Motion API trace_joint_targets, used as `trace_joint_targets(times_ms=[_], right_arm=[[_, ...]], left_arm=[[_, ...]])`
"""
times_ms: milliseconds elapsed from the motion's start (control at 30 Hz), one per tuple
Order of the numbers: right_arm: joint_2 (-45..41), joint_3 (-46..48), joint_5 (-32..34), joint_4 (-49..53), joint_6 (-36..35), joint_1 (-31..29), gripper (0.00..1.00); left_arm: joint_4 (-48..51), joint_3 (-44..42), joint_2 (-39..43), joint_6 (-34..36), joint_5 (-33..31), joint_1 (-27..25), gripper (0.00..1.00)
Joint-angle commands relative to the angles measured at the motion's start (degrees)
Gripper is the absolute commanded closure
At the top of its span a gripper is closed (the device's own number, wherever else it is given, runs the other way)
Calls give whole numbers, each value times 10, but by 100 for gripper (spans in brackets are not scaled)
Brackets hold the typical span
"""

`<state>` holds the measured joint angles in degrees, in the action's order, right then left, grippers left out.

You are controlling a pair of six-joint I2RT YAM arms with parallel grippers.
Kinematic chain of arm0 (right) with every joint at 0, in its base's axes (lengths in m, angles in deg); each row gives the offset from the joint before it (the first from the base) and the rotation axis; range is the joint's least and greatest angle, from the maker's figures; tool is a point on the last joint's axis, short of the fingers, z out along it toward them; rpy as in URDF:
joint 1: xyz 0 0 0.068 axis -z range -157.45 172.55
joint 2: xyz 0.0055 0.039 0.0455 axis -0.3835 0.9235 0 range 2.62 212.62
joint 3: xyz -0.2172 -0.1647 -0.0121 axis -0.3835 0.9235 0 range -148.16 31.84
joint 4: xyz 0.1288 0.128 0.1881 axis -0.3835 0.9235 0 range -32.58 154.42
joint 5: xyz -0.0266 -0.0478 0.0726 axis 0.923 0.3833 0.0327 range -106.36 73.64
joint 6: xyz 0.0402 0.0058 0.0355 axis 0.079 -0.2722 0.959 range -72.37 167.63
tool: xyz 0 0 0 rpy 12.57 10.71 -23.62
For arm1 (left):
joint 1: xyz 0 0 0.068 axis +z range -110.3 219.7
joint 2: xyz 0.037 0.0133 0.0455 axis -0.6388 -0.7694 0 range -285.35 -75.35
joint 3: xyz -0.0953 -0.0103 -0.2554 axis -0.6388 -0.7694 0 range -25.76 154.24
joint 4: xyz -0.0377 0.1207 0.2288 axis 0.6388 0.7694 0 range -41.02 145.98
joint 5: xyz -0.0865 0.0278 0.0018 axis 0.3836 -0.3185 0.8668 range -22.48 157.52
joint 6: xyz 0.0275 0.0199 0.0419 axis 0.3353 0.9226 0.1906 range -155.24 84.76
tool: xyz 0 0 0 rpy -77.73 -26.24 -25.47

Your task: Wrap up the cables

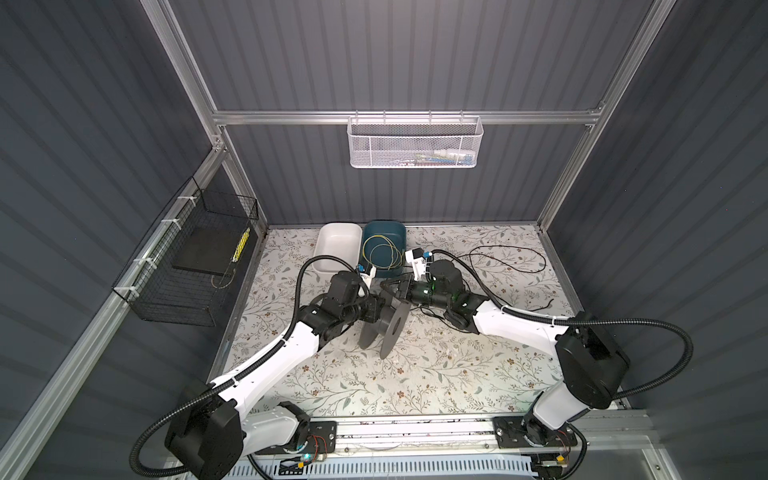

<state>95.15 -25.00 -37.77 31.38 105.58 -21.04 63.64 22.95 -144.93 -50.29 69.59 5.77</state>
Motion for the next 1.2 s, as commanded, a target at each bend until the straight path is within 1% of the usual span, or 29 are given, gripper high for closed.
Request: trace_joint_targets(times_ms=[0,133,267,333,400,533,833,867,967,1000,1067,1167], right_arm=[[0,20,8,24,-4,0,100],[3,20,5,20,-3,0,100],[7,17,1,19,-2,-1,100],[11,16,-1,19,-1,-1,100],[15,15,-2,18,0,-2,100],[27,10,-6,15,4,-3,100],[55,-30,-15,31,-6,0,100],[56,-30,-16,29,-5,2,99],[59,-31,-26,21,3,10,84],[56,-30,-25,19,5,13,76],[49,-28,-27,15,5,20,56],[32,-17,-25,7,13,35,44]], left_arm=[[96,-27,-10,-8,-33,5,58],[72,-53,8,-22,-22,5,67],[49,-60,16,-23,-19,5,77],[40,-60,19,-23,-19,5,79],[33,-58,21,-20,-17,5,84],[16,-54,27,-16,-10,5,100],[46,-28,51,2,-3,4,100],[52,-23,57,4,-1,4,100],[69,-6,74,13,-2,4,100],[75,1,77,16,-4,3,100],[88,15,78,26,-5,3,100],[136,55,67,50,-17,1,100]])
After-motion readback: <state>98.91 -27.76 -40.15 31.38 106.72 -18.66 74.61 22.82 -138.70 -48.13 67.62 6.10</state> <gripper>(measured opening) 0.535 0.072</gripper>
